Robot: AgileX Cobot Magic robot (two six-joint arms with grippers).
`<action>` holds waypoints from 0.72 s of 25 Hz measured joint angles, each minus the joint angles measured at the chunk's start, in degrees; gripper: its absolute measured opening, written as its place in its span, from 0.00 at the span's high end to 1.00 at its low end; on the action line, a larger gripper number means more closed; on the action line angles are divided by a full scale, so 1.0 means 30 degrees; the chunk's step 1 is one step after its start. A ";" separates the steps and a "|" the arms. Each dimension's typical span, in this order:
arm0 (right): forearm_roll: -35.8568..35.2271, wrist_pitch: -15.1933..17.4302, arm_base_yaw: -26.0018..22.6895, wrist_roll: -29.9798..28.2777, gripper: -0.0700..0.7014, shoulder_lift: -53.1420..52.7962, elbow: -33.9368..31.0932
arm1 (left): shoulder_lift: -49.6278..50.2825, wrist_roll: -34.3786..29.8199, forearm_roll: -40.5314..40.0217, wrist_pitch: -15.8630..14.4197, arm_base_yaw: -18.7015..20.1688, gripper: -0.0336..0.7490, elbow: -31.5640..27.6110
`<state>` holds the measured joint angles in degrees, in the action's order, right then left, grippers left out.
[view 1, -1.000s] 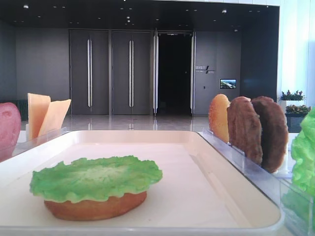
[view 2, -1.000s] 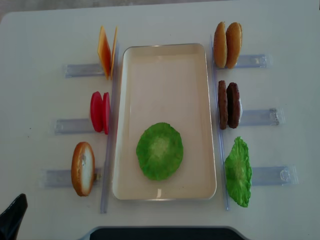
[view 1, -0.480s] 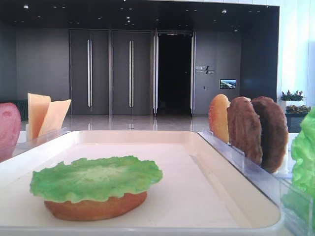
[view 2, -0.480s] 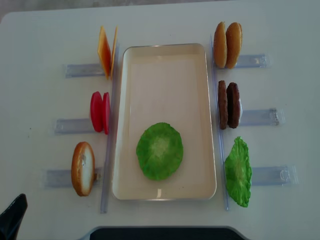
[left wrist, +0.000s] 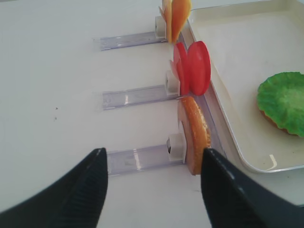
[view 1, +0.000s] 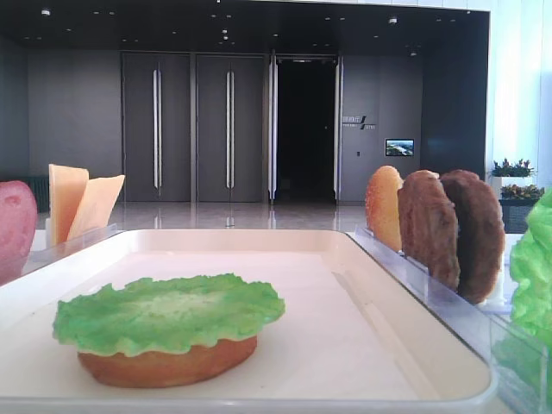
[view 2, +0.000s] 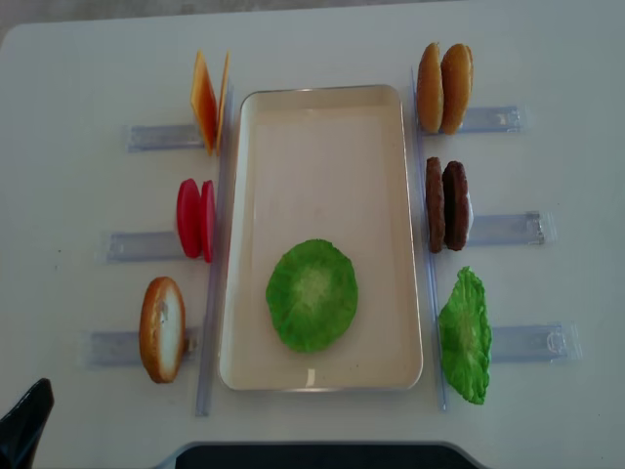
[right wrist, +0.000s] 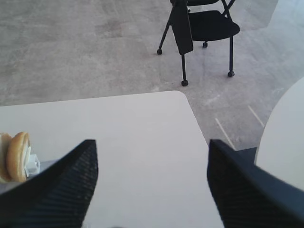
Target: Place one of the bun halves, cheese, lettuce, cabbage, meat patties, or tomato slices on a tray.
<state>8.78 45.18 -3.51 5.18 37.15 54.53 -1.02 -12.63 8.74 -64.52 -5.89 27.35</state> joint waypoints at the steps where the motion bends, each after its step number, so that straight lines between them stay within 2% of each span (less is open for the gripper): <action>1: 0.0043 0.0003 0.0000 0.0000 0.27 -0.0664 -0.0380 | 0.0000 0.0000 0.0000 0.0000 0.0000 0.36 0.0000; 8: 0.0064 0.0081 0.0000 0.0000 0.27 -0.5022 -0.2979 | 0.0000 0.0000 0.0000 0.0000 0.0000 0.36 0.0000; 12: -0.0030 0.1002 0.0000 0.0000 0.27 -0.7145 -0.4039 | 0.0000 0.0000 0.0000 0.0000 0.0000 0.36 0.0000; 14: -0.0441 0.1834 0.0000 -0.0084 0.27 -0.8026 -0.4501 | 0.0000 0.0000 0.0000 0.0000 0.0000 0.36 0.0000; 18: -0.1660 0.2894 0.0000 -0.1079 0.27 -0.9582 -0.5288 | 0.0000 0.0000 0.0000 0.0000 0.0000 0.36 0.0000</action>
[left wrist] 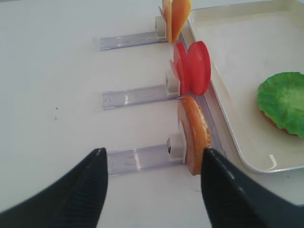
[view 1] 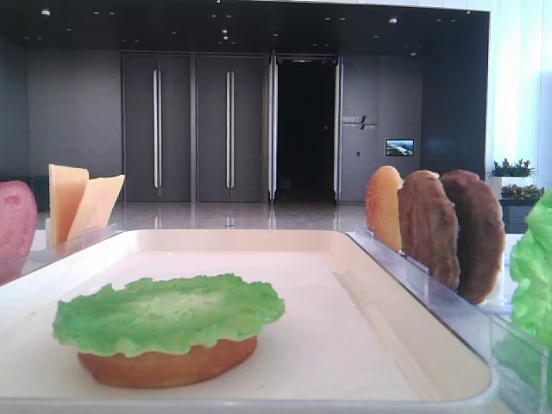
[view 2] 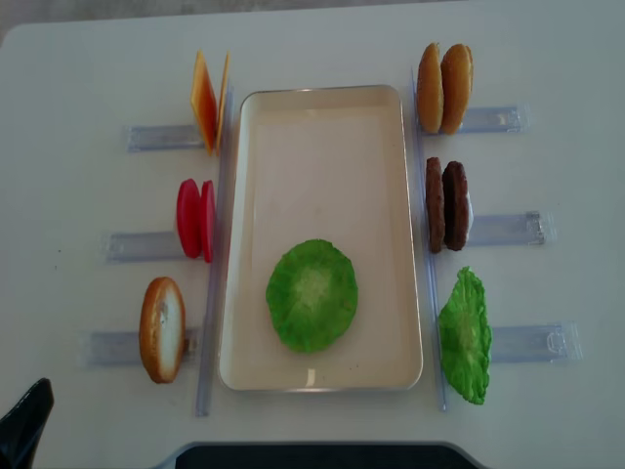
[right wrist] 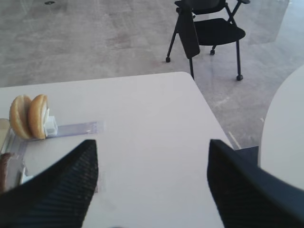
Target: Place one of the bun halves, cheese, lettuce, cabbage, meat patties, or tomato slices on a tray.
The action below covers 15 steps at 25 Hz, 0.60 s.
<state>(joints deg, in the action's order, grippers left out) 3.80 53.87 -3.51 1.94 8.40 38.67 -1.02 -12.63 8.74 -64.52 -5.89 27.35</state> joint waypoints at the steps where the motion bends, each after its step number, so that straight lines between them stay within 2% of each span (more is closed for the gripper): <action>1: -0.0247 0.0166 0.0000 -0.0203 0.27 -0.0350 -0.0247 | 0.0000 0.0000 0.0000 0.0000 0.0000 0.36 0.0000; 7: -0.1268 0.1763 0.0000 -0.0647 0.27 -0.2022 -0.1402 | 0.0000 0.0000 0.0000 0.0000 0.0000 0.36 0.0000; 15: -0.1268 0.2477 0.0000 -0.0893 0.27 -0.2945 -0.2252 | 0.0000 0.0000 0.0000 0.0000 0.0000 0.36 0.0000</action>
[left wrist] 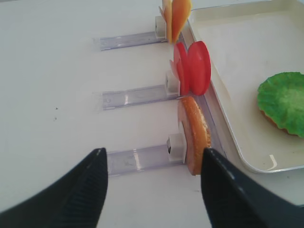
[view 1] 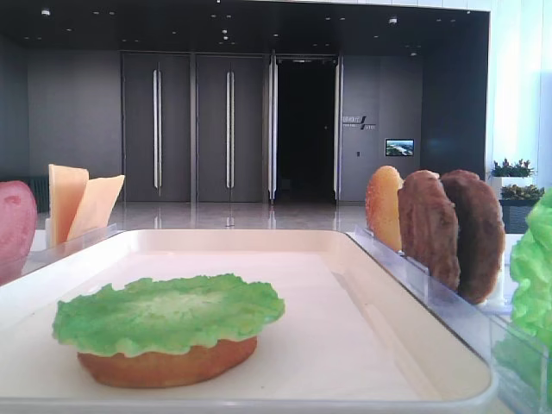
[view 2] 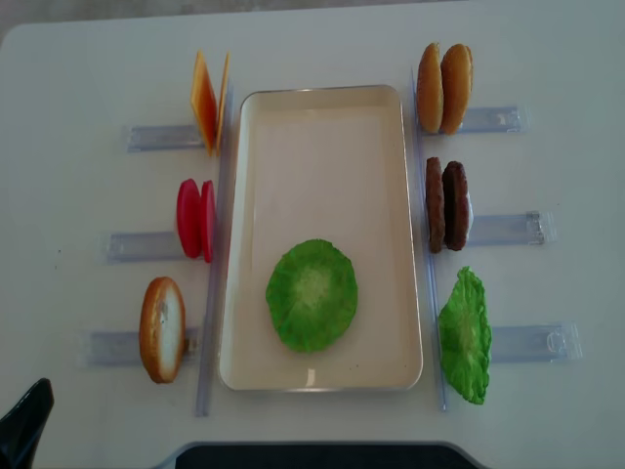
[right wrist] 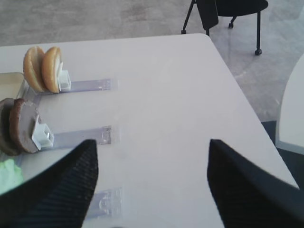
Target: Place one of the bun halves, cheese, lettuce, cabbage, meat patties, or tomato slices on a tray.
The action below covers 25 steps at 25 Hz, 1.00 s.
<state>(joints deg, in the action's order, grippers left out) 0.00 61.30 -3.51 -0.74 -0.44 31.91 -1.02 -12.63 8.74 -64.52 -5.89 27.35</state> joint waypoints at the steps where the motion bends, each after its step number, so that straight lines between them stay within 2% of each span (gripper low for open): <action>1: 0.0000 0.0048 0.0000 -0.0017 0.27 0.0000 -0.0200 | 0.0000 0.0000 0.0000 0.0000 0.0000 0.36 0.0000; 12: 0.0000 0.1144 0.0000 -0.0037 0.27 0.0000 -0.1139 | 0.0000 0.0000 0.0000 0.0000 0.0000 0.36 0.0000; 25: 0.0000 0.1195 0.0000 -0.0037 0.27 0.0000 -0.1136 | 0.0000 0.0000 0.0000 0.0000 0.0000 0.36 0.0000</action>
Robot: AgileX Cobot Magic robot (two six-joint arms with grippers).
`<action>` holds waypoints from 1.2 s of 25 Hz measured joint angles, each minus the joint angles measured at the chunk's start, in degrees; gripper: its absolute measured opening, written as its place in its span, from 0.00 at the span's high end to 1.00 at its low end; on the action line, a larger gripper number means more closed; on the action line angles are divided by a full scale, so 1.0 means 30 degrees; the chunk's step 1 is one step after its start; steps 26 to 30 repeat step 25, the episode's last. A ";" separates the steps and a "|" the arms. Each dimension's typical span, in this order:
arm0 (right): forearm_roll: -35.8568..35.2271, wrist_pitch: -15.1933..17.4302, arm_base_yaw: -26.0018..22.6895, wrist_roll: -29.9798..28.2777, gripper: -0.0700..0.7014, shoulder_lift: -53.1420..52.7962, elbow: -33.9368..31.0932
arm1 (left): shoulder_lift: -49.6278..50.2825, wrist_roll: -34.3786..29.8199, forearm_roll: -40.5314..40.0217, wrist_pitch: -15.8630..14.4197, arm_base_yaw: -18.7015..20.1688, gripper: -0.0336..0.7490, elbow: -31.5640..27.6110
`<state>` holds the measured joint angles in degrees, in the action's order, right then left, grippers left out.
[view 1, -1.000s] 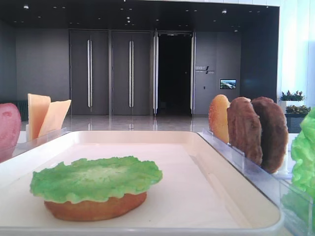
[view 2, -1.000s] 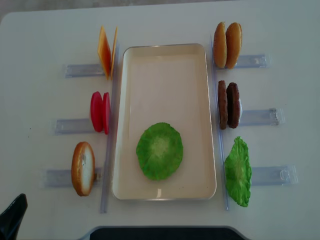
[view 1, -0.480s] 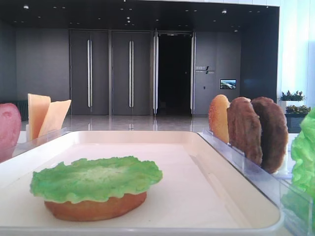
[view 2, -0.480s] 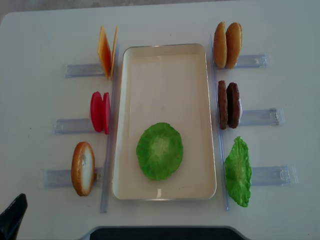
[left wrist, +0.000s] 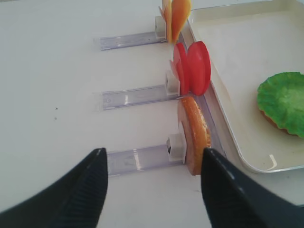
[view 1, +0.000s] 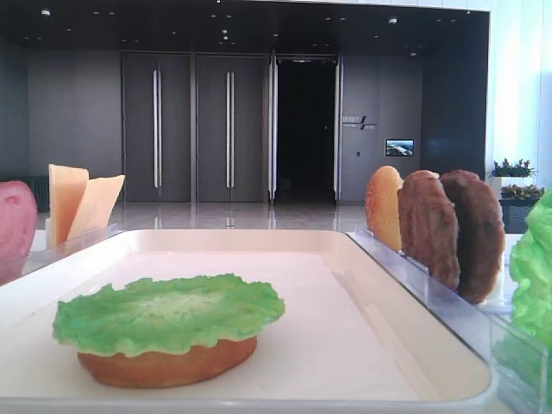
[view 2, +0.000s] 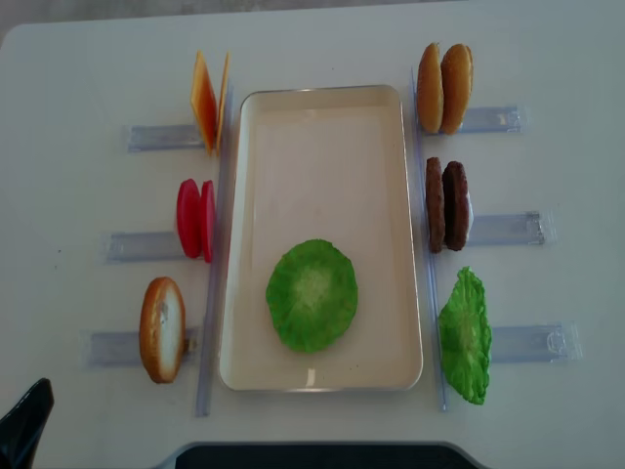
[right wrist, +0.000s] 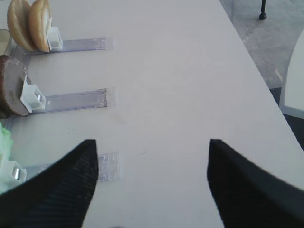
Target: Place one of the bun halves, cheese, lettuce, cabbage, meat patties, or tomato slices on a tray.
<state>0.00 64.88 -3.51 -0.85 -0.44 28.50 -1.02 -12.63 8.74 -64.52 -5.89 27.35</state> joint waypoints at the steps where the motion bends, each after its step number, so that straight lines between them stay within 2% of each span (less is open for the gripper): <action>1: 0.0000 0.0000 0.0000 0.0000 0.27 0.0000 0.0000 | 0.0000 0.0000 0.0000 0.0000 0.0000 0.36 0.0000; 30: 0.0000 0.0036 0.0000 0.0000 0.27 0.0000 0.0000 | 0.0000 0.0000 0.0000 0.0000 0.0000 0.36 0.0000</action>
